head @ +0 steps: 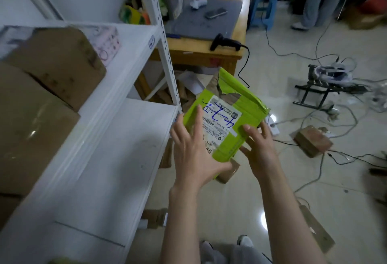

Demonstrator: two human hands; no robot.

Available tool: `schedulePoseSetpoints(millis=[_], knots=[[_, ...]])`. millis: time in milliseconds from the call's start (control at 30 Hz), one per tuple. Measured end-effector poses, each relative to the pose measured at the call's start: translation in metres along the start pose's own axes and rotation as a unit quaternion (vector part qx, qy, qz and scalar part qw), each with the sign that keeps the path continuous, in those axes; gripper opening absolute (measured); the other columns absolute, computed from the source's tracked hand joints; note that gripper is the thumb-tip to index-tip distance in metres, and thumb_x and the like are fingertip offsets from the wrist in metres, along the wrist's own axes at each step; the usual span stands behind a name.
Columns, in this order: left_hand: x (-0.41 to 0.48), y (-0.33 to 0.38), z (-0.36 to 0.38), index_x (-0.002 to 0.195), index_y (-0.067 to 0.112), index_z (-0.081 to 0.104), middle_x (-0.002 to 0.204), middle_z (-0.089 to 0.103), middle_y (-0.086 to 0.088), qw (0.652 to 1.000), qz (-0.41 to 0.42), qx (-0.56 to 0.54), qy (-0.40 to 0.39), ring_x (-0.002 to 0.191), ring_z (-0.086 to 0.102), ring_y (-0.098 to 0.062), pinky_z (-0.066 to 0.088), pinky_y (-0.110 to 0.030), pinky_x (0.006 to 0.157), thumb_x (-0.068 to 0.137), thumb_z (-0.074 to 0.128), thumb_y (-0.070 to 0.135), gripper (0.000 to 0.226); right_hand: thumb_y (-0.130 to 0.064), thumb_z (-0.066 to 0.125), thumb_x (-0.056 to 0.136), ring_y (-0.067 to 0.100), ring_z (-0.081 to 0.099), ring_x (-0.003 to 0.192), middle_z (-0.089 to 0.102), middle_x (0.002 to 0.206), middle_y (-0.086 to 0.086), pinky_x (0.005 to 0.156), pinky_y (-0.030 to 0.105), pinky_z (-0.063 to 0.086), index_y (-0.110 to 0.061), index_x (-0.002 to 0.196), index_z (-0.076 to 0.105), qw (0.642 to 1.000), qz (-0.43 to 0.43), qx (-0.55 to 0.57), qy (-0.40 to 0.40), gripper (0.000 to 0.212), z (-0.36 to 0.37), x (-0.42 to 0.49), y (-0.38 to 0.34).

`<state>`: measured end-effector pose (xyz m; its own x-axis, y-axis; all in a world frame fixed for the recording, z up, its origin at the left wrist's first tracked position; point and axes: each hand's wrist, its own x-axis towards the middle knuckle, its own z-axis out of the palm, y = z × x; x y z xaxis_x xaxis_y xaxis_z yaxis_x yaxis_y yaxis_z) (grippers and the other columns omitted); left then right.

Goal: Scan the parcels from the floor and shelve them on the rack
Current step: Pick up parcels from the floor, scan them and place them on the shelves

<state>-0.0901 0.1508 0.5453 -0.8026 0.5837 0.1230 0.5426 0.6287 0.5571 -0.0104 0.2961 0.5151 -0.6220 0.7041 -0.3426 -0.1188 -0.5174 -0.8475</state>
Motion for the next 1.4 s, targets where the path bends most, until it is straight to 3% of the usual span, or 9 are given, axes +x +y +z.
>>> schedulePoseSetpoints(millis=[333, 533, 733, 833, 933, 1033, 1100, 1233, 1400], knots=[[0.000, 0.067, -0.050, 0.161, 0.027, -0.003, 0.164, -0.003, -0.006, 0.996, 0.076, -0.012, 0.041, 0.152, -0.002, -0.031, 0.024, -0.054, 0.121, 0.049, 0.063, 0.077, 0.138, -0.035, 0.075, 0.066, 0.011, 0.071, 0.072, 0.071, 0.101, 0.000, 0.057, 0.026, 0.054, -0.019, 0.142, 0.048, 0.999, -0.008, 0.039, 0.030, 0.082, 0.006, -0.028, -0.063], [0.017, 0.112, -0.042, 0.161, 0.025, -0.002, 0.167, -0.002, -0.002, 0.961, -0.023, -0.262, 0.090, 0.152, 0.000, -0.009, 0.010, -0.015, 0.109, 0.061, 0.092, 0.042, 0.139, -0.036, 0.077, 0.063, 0.024, 0.074, 0.080, 0.071, 0.118, 0.014, 0.058, 0.032, 0.058, -0.016, 0.141, 0.048, 0.996, -0.004, 0.080, 0.028, 0.085, -0.021, -0.018, -0.097], [0.056, 0.136, -0.003, 0.154, 0.047, 0.022, 0.161, 0.034, 0.000, 0.839, -0.219, -0.495, -0.053, 0.144, 0.038, -0.030, 0.035, -0.058, 0.114, 0.036, 0.087, 0.078, 0.138, -0.043, 0.081, 0.052, 0.031, 0.060, 0.087, 0.073, 0.098, 0.010, 0.073, 0.037, 0.046, -0.017, 0.122, 0.059, 0.991, 0.032, 0.128, 0.025, 0.078, -0.061, 0.021, -0.146], [0.072, 0.159, 0.026, 0.147, 0.040, 0.045, 0.149, 0.053, -0.001, 0.802, -0.240, -0.540, -0.085, 0.133, 0.052, -0.031, 0.041, -0.061, 0.109, 0.034, 0.092, 0.073, 0.126, -0.048, 0.079, 0.053, 0.032, 0.068, 0.096, 0.072, 0.111, 0.010, 0.083, 0.038, 0.056, -0.018, 0.125, 0.061, 0.995, 0.035, 0.096, -0.009, 0.080, -0.080, 0.046, -0.178], [0.083, 0.188, 0.044, 0.140, 0.036, 0.055, 0.139, 0.062, -0.001, 0.791, -0.232, -0.564, -0.047, 0.127, 0.058, -0.030, 0.045, -0.058, 0.107, 0.034, 0.094, 0.067, 0.117, -0.044, 0.079, 0.061, 0.026, 0.066, 0.078, 0.072, 0.108, 0.012, 0.081, 0.040, 0.059, -0.011, 0.134, 0.056, 0.995, 0.033, 0.075, -0.065, 0.083, -0.099, 0.066, -0.204], [0.093, 0.206, 0.058, 0.138, 0.034, 0.057, 0.138, 0.062, -0.002, 0.782, -0.233, -0.578, -0.017, 0.128, 0.056, -0.032, 0.043, -0.059, 0.107, 0.033, 0.095, 0.065, 0.116, -0.036, 0.071, 0.084, 0.020, 0.067, 0.067, 0.073, 0.088, 0.008, 0.105, 0.052, 0.047, -0.010, 0.132, 0.057, 0.992, 0.051, 0.064, -0.094, 0.057, -0.122, 0.086, -0.219], [0.098, 0.213, 0.064, 0.135, 0.032, 0.060, 0.135, 0.064, -0.003, 0.781, -0.236, -0.578, -0.001, 0.126, 0.058, -0.032, 0.044, -0.059, 0.106, 0.030, 0.093, 0.065, 0.114, -0.037, 0.063, 0.091, 0.023, 0.070, 0.077, 0.071, 0.102, 0.012, 0.104, 0.051, 0.048, -0.017, 0.122, 0.061, 0.991, 0.069, 0.050, -0.099, 0.037, -0.133, 0.097, -0.231], [0.110, 0.216, 0.065, 0.137, 0.031, 0.057, 0.136, 0.063, -0.003, 0.795, -0.237, -0.558, 0.016, 0.124, 0.059, -0.032, 0.041, -0.062, 0.107, 0.030, 0.092, 0.066, 0.117, -0.046, 0.069, 0.078, 0.028, 0.065, 0.106, 0.066, 0.116, 0.011, 0.106, 0.050, 0.045, -0.026, 0.108, 0.061, 0.991, 0.080, 0.010, -0.107, 0.037, -0.138, 0.120, -0.246], [0.131, 0.203, 0.061, 0.141, 0.030, 0.053, 0.136, 0.063, -0.003, 0.798, -0.255, -0.545, 0.032, 0.121, 0.060, -0.031, 0.046, -0.060, 0.104, 0.027, 0.092, 0.066, 0.125, -0.045, 0.070, 0.065, 0.029, 0.060, 0.098, 0.067, 0.094, 0.005, 0.114, 0.051, 0.038, -0.026, 0.093, 0.068, 0.987, 0.096, 0.017, -0.128, 0.034, -0.121, 0.159, -0.234]])
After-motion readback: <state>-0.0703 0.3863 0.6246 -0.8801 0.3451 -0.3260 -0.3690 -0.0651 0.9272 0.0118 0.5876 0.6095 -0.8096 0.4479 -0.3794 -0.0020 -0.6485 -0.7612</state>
